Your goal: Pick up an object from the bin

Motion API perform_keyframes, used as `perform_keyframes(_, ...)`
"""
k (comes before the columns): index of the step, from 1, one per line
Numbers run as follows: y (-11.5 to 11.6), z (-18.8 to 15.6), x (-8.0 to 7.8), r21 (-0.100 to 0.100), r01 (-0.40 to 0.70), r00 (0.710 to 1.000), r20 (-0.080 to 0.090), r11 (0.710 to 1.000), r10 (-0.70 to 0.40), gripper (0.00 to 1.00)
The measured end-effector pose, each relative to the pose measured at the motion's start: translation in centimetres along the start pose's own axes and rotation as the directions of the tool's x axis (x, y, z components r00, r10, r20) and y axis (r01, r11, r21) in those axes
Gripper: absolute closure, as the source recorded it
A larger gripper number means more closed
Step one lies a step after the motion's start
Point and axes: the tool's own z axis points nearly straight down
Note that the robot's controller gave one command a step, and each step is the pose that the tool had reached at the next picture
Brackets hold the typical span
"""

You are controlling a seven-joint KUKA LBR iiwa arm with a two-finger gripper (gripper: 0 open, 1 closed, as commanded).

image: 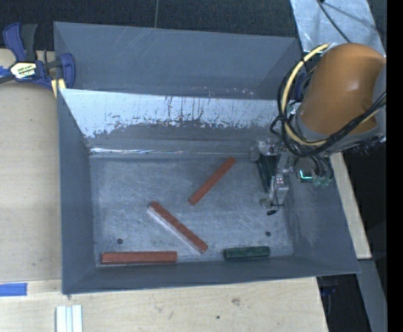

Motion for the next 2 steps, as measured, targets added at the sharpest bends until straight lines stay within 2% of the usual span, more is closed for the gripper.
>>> perform_keyframes(1,3.4,12.6,0.5,0.001,0.081,0.997,0.012,0.997,-0.081,0.0)
perform_keyframes(2,9.0,8.7,-4.8,0.003,0.395,0.919,0.013,0.919,-0.395,0.0)
